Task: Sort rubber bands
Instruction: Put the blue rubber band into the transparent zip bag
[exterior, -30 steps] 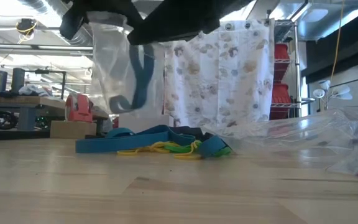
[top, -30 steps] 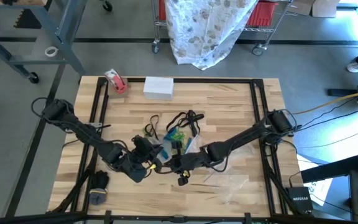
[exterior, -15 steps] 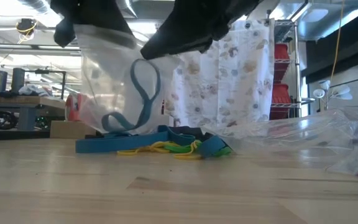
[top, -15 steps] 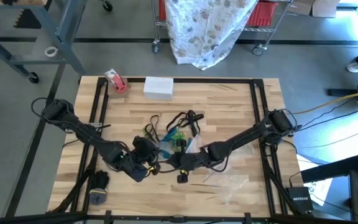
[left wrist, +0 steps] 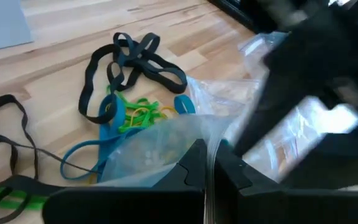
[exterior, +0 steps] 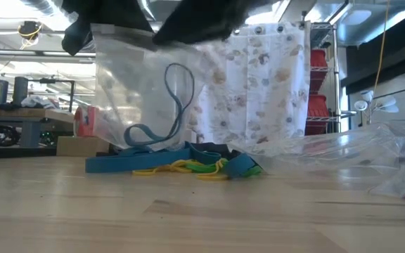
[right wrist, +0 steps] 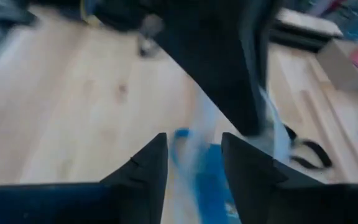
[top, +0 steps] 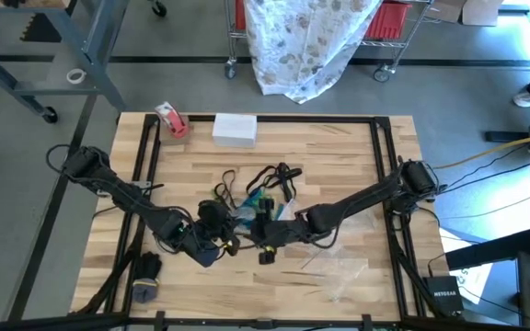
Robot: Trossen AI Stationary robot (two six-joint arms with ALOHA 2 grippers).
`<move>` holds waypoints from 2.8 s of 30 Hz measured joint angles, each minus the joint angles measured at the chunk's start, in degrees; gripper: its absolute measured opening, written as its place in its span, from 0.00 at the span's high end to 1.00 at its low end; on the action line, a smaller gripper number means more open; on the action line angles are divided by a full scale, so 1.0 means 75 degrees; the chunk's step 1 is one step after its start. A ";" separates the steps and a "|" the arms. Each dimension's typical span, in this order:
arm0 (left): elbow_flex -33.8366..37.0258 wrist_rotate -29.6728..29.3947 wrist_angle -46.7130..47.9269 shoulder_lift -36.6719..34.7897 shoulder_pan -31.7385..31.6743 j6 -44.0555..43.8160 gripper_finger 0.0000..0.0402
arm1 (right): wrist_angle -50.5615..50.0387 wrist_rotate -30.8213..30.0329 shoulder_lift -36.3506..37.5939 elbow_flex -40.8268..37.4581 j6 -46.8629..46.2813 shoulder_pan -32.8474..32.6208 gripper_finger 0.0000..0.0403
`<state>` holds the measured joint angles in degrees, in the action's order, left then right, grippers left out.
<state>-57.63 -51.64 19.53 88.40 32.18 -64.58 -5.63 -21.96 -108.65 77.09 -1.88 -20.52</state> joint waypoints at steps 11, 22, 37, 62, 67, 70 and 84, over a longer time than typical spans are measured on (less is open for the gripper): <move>0.0000 -0.0807 -0.0067 0.0000 -0.0085 -0.0005 1.00 | 0.1331 0.0330 -0.0588 -0.0007 -0.0105 -0.0126 0.88; 0.0003 -0.1508 -0.0052 0.0029 -0.0152 0.0006 1.00 | 0.2037 0.0613 -0.1200 -0.0004 -0.0322 -0.0153 0.99; 0.0003 -0.1208 0.1851 -0.0015 0.0246 -0.0958 1.00 | 0.1060 0.0868 -0.0727 -0.0019 -0.0481 -0.0047 0.73; 0.0000 -0.1128 0.3667 -0.0799 0.0662 -0.1990 1.00 | -0.2112 0.2019 -0.0792 -0.0522 0.1073 -0.0060 0.58; 0.0000 -0.1128 0.3653 -0.0796 0.0662 -0.1990 1.00 | -0.2103 0.1807 -0.1006 -0.0529 0.1118 -0.0060 0.61; 0.0000 -0.1128 0.3639 -0.0793 0.0662 -0.1989 1.00 | -0.2110 0.1739 -0.1015 -0.0529 0.1108 -0.0068 0.70; 0.0003 -0.1192 0.2898 -0.0764 0.0653 -0.1315 1.00 | -0.2322 0.1126 0.0203 0.0048 0.0843 -0.0420 0.99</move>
<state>-57.60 -60.58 41.26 82.67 37.08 -74.44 -23.04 -13.51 -107.13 77.45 4.44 -23.67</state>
